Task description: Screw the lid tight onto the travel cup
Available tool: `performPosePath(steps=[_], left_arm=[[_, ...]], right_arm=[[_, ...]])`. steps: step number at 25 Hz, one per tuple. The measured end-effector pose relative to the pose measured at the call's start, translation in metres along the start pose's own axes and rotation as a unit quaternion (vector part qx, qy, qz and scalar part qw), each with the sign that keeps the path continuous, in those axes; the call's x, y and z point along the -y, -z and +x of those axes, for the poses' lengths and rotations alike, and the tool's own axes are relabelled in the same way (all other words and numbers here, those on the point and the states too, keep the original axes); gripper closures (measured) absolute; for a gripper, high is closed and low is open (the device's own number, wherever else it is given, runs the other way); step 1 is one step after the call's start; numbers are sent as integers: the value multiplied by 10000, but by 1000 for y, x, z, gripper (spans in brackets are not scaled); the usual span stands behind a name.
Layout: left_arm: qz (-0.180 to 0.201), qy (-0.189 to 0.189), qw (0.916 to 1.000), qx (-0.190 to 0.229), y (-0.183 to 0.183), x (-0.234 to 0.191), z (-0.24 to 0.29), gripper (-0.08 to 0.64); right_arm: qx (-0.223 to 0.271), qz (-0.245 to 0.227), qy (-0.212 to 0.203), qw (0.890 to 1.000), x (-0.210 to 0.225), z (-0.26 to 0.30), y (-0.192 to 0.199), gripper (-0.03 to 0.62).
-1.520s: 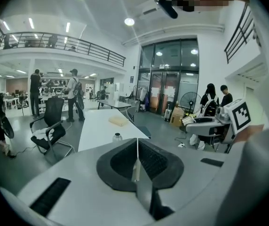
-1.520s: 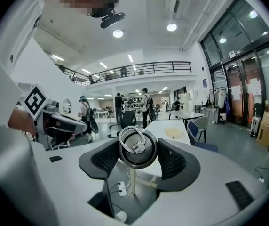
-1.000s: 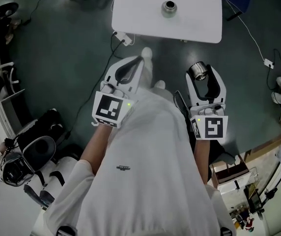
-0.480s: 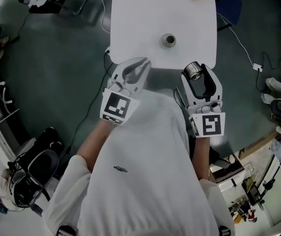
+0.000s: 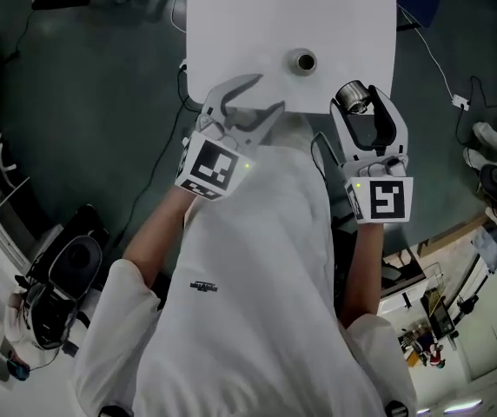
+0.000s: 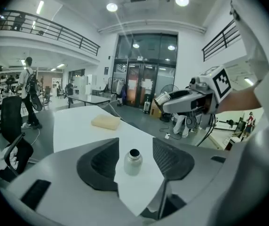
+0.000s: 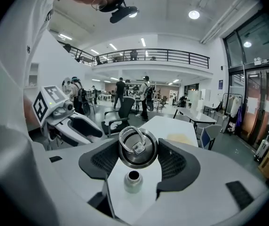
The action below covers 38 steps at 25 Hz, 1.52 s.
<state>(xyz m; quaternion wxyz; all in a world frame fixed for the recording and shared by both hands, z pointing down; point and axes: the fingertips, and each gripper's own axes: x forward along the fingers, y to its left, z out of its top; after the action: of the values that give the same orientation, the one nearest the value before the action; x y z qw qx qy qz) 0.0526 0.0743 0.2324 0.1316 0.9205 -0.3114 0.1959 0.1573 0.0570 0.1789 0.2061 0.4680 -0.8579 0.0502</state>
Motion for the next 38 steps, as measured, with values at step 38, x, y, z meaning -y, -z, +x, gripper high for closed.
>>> performPosePath(steps=[38], left_arm=[[1047,832,9910,-107,115,1,174,219]], right_arm=[[-2472,-2882,-2972,8761,-34,117,151,339]])
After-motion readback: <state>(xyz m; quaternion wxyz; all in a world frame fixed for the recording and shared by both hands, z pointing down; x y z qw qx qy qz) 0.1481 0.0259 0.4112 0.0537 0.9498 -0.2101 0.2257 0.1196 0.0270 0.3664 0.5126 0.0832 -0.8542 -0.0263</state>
